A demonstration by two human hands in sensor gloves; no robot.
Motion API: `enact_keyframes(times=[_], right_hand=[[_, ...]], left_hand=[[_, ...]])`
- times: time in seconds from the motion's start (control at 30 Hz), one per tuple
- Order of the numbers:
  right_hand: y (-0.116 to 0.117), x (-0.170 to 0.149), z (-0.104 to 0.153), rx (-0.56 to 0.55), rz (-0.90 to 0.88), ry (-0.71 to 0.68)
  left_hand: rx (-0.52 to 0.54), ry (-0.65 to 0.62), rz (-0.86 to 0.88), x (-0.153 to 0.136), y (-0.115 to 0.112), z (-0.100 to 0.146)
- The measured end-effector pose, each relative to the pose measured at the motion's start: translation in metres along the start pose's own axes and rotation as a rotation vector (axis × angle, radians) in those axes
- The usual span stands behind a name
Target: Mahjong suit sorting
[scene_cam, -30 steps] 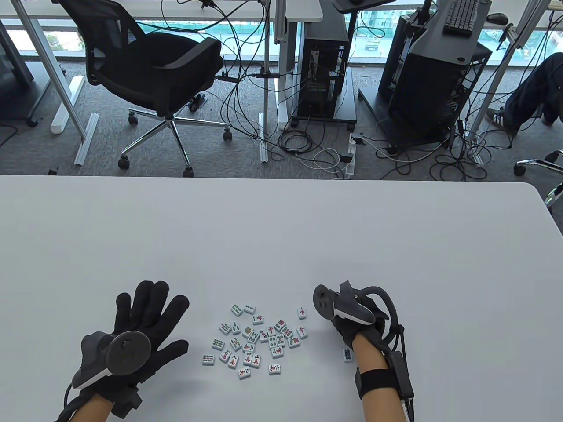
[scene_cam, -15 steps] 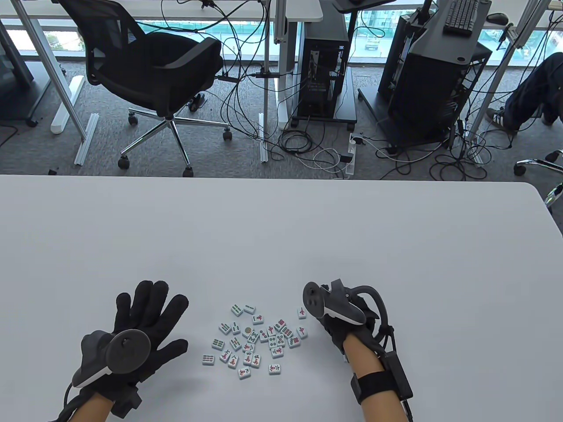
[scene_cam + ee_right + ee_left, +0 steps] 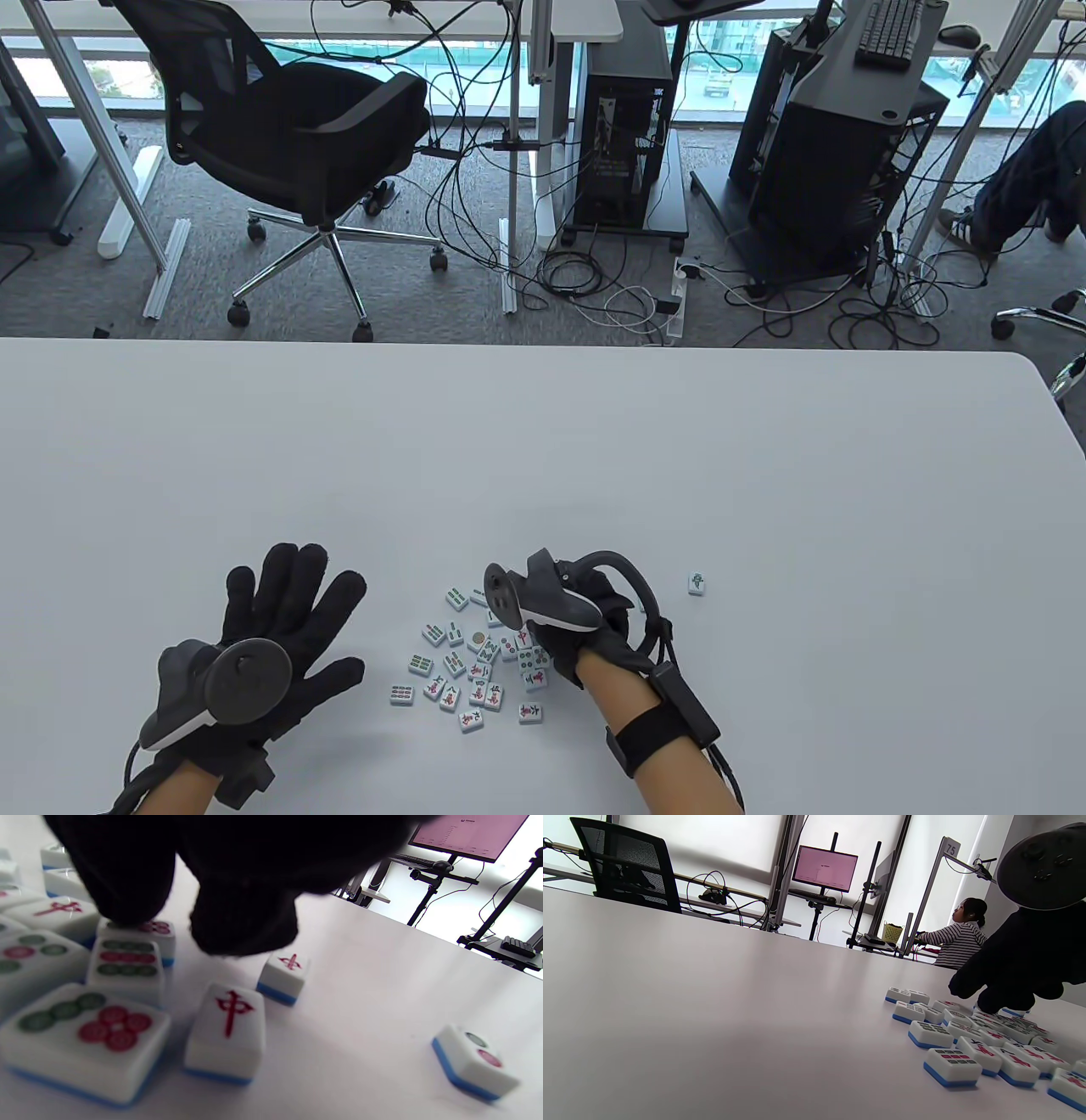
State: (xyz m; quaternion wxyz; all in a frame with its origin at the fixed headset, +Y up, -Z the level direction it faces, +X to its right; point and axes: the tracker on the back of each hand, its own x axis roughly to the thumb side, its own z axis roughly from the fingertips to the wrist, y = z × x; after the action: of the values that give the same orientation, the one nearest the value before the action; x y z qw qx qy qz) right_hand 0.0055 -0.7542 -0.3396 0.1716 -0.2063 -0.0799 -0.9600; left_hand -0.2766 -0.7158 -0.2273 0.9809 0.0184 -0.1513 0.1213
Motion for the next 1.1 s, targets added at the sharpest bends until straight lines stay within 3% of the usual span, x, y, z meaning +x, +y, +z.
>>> enact_keyframes(times=[0.13,0.33,0.43,0.57,0.77,0.9,1.0,1.1], right_hand=[[0.002,-0.001,-0.006,-0.087,0.054,0.031],[-0.007,-0.004,-0.005,-0.055,-0.047,-0.057],[-0.005,0.002,-0.003,0.014,-0.010,-0.080],[0.001,0.007,-0.006,-0.016,0.074,-0.078],[0.004,-0.005,-0.016,-0.016,-0.043,-0.012],[0.001,-0.011,-0.011,-0.098,-0.066,0.032],[-0.005,-0.017,-0.007,-0.130,-0.090,0.019],[-0.006,-0.021,-0.004,-0.084,-0.118,-0.030]], left_hand=[[-0.002,0.007,0.010,-0.002,0.000,0.000],[-0.003,0.011,0.006,-0.002,-0.001,-0.001],[-0.008,0.020,0.008,-0.004,-0.002,-0.002],[-0.016,0.031,0.012,-0.007,-0.003,-0.002],[-0.009,0.029,0.017,-0.007,-0.003,-0.002],[-0.008,0.037,0.030,-0.010,-0.002,-0.001],[-0.013,0.048,0.054,-0.014,-0.002,-0.002],[-0.014,0.059,0.054,-0.016,-0.003,-0.002]])
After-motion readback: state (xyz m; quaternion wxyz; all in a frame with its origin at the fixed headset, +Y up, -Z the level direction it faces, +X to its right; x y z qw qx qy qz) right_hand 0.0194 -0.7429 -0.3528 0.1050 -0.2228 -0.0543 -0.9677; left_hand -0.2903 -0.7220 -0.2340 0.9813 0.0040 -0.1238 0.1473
